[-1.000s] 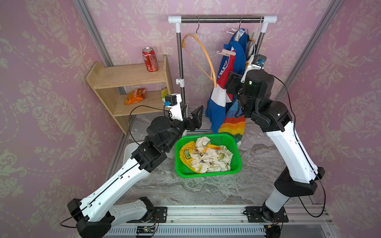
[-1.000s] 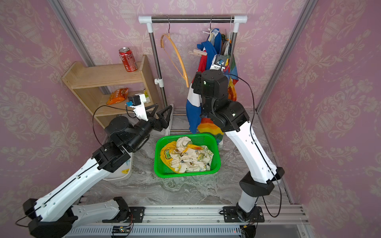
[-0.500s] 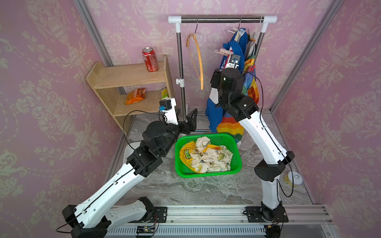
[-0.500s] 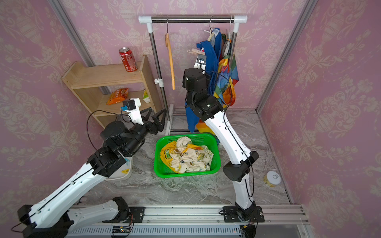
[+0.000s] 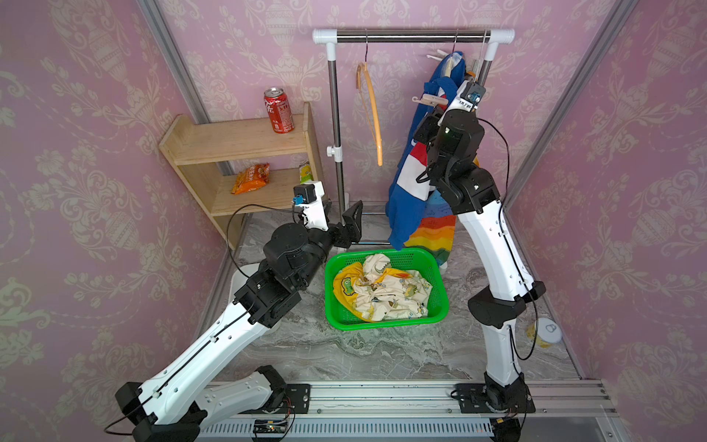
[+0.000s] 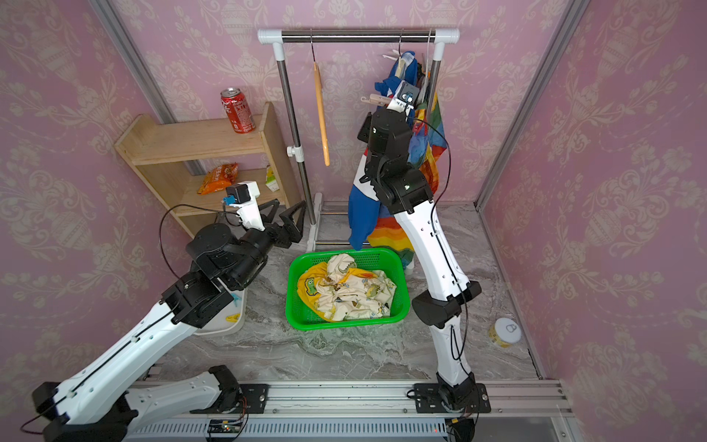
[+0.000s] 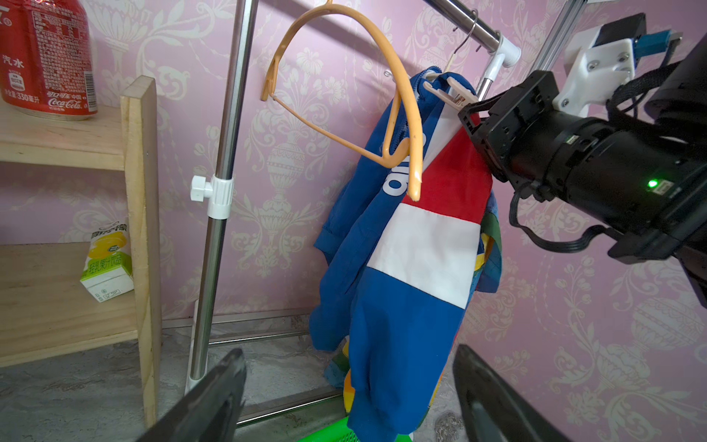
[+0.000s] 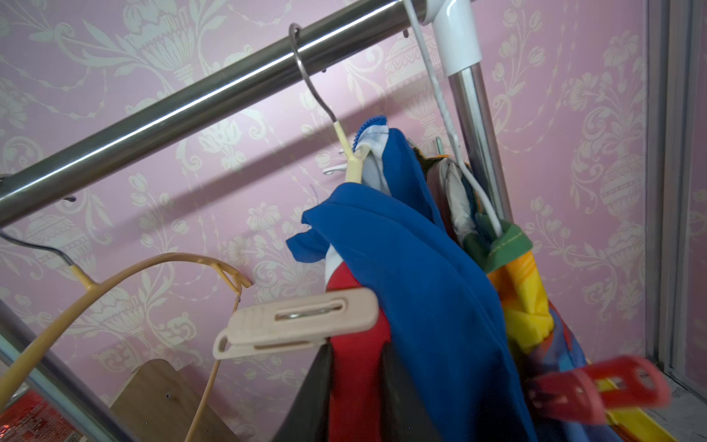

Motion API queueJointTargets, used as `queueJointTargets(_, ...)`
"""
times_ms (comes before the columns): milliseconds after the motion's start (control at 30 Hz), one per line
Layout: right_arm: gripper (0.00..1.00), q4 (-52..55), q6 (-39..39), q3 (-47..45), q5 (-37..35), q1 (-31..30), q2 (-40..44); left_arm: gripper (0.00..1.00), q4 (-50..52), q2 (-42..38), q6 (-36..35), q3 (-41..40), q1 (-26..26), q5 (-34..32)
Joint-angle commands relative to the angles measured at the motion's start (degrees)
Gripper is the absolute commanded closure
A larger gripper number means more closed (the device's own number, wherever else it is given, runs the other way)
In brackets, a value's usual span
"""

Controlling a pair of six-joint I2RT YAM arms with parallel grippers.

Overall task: Remove the clothespins securing jackets to the hanger
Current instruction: Pick up the hanger from the clothesline.

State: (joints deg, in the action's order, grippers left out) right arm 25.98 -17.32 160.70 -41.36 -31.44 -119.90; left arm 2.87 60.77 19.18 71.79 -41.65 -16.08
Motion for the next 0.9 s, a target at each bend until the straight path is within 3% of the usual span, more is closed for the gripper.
queueJointTargets(0, 0.92, 4.21, -1.39, -2.27, 1.53, 0.5, -0.49, 0.14, 1.73, -0.82, 1.46, -0.51, 0.66, -1.44)
queueJointTargets(67, 1.0, 3.46, -0.57, -2.5, 1.91, 0.5, 0.01, 0.14, 1.76, -0.92, 2.1, -0.75, 0.69, -1.48)
queueJointTargets(200, 1.0, 0.61, 2.49, -3.38, 2.98, 0.41, 0.95, 0.15, 1.6, -1.18, 3.57, -1.46, 0.74, -1.43)
queueJointTargets(500, 1.0, -14.42, 26.85, -0.66, 9.3, -4.75, 2.87, 0.15, 3.12, -1.02, 6.26, -1.39, 0.87, -1.58)
queueJointTargets(867, 1.0, -14.46, 28.19, -5.12, 13.55, -8.56, 11.31, 0.17, 4.16, -1.4, 7.48, -0.73, 0.87, -2.46)
